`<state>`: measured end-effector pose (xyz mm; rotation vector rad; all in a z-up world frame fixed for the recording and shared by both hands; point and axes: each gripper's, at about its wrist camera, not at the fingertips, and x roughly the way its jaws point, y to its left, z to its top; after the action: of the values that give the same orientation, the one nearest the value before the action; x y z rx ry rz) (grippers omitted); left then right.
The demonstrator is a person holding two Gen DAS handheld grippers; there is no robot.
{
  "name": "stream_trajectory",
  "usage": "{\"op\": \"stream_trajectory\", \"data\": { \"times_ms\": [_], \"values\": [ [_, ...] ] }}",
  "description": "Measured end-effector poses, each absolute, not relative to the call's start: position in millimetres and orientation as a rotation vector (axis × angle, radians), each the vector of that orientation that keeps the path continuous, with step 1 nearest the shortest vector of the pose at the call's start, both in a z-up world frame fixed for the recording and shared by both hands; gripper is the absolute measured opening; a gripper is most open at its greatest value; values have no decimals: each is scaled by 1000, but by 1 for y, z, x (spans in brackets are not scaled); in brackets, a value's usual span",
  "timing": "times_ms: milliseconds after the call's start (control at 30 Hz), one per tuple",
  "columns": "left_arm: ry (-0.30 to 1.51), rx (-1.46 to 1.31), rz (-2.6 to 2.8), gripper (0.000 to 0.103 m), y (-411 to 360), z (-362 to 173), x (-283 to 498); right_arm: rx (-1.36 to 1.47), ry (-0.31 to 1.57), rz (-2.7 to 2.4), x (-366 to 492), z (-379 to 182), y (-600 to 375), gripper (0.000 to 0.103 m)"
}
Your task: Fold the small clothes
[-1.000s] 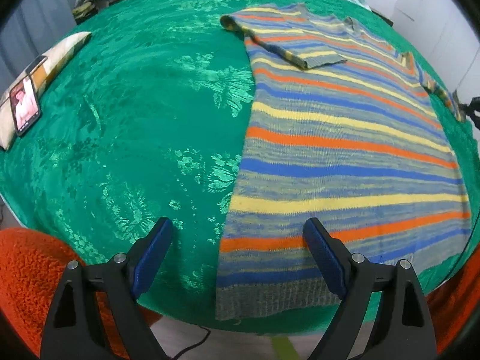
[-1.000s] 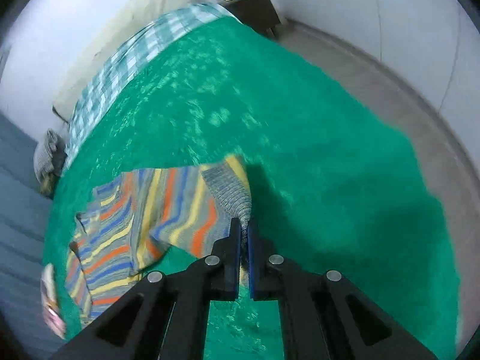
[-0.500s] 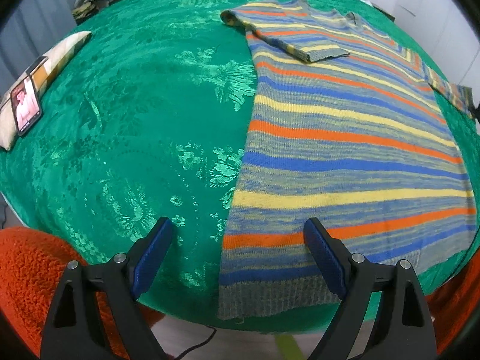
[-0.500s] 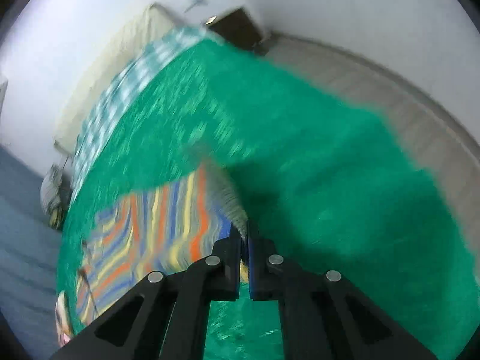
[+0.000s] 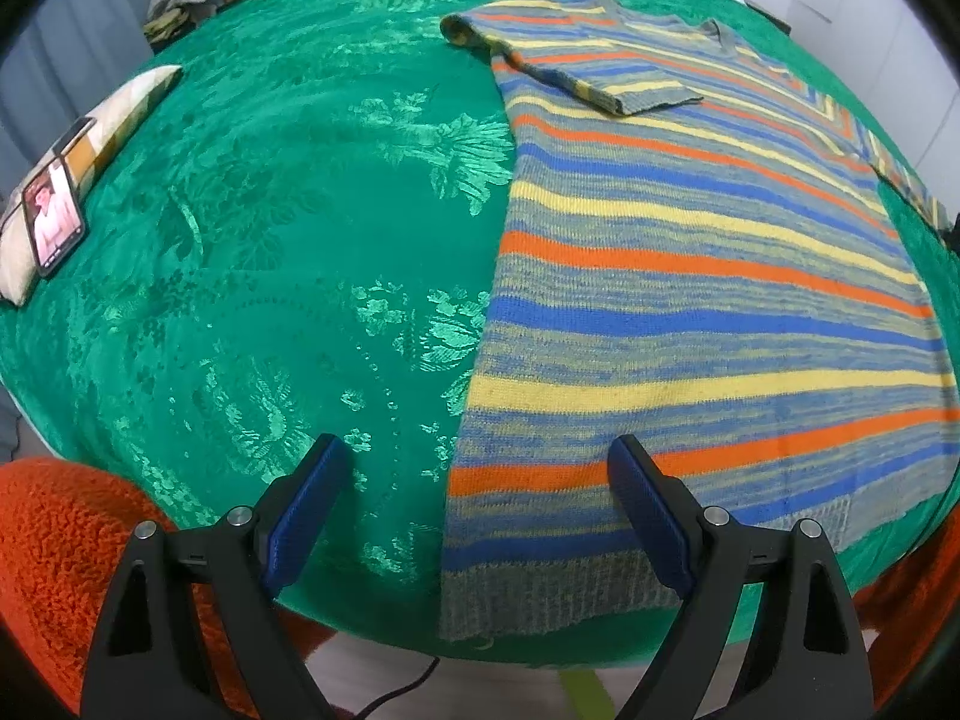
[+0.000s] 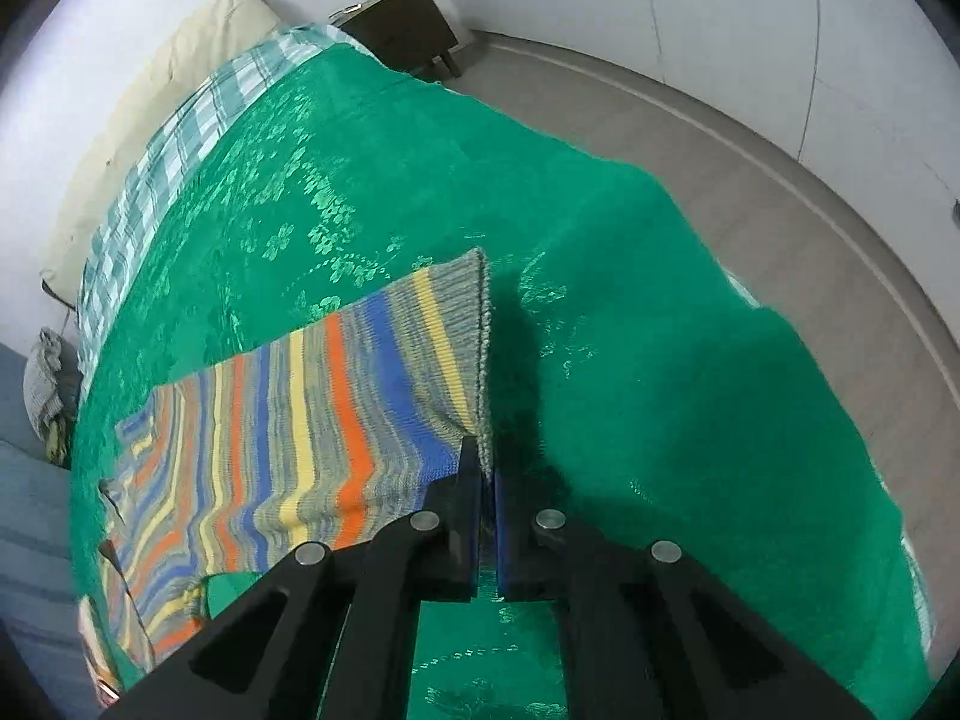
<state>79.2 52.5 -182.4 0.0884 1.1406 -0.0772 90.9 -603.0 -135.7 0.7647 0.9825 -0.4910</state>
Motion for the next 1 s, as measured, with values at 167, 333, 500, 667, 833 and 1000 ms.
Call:
{"op": "stream_trajectory", "data": {
  "times_ms": [167,333,500,667,833,1000],
  "values": [
    [1133,97,-82,90,52,-181,76,735,986,-494,98,-134,-598,2],
    [1133,99,-84,90,52,-181,76,733,980,-508,99,-135,-596,2],
    [1132,101,-88,90,50,-180,74,737,970,-506,97,-138,-594,3],
    [1130,123,-89,90,46,-181,74,781,925,-458,85,-140,-599,13],
    [1142,107,-89,90,48,-179,76,740,870,-500,51,-130,-598,34],
    [1071,64,-81,90,58,-143,72,697,789,-555,4,-102,-577,46]
  ]
}}
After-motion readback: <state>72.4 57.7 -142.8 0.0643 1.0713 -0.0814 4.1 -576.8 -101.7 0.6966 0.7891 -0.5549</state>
